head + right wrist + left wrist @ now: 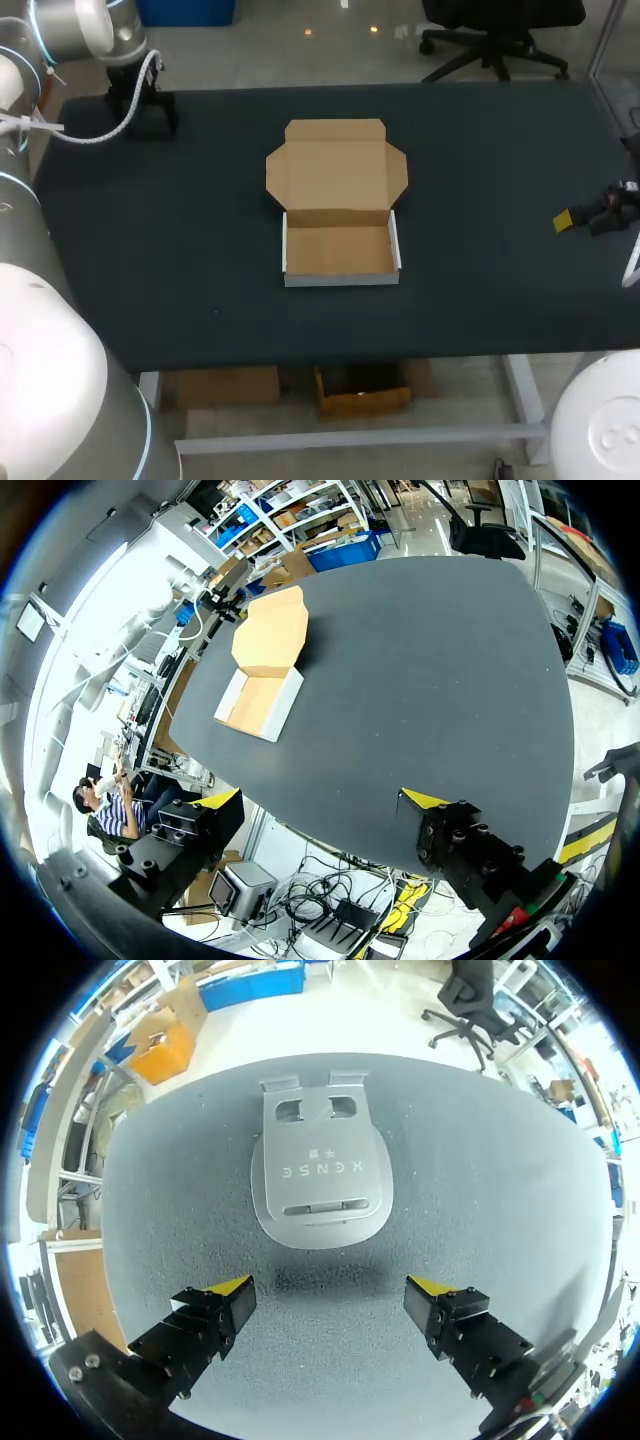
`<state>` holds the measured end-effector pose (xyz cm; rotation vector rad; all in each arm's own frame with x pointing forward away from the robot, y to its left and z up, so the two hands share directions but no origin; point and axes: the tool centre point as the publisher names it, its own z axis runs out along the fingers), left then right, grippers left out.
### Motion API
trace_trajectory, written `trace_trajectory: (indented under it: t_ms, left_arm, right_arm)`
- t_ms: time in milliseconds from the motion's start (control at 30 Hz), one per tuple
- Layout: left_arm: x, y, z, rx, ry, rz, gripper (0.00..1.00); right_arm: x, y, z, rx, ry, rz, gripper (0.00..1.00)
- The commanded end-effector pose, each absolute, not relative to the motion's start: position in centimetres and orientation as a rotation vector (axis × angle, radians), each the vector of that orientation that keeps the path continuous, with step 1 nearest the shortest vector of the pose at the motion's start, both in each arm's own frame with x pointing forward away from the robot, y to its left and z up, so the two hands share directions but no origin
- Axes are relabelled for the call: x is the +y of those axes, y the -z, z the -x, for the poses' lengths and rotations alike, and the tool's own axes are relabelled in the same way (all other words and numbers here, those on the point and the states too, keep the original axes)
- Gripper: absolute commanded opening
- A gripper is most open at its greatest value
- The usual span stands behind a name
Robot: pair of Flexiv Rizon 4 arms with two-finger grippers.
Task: Assemble the packaging by folding the flat box into shape, placing the metal phone stand inside, and closing the box properly
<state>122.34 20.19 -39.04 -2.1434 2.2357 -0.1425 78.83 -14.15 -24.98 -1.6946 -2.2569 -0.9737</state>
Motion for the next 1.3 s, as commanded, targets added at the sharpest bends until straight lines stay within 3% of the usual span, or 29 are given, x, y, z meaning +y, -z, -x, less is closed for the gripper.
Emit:
trace_trajectory:
  t_ms: [33,1300]
  left_arm:
    - [20.3,39.2,-123.1,2.280,0.051,2.185,1.00]
    - [19.7,39.7,-124.2,2.297,0.023,2.154,1.00]
  right_arm:
    - [-14.2,24.9,-78.7,-2.256,0.975,1.692,1.00]
    - [-14.2,24.9,-78.7,-2.256,0.975,1.692,1.00]
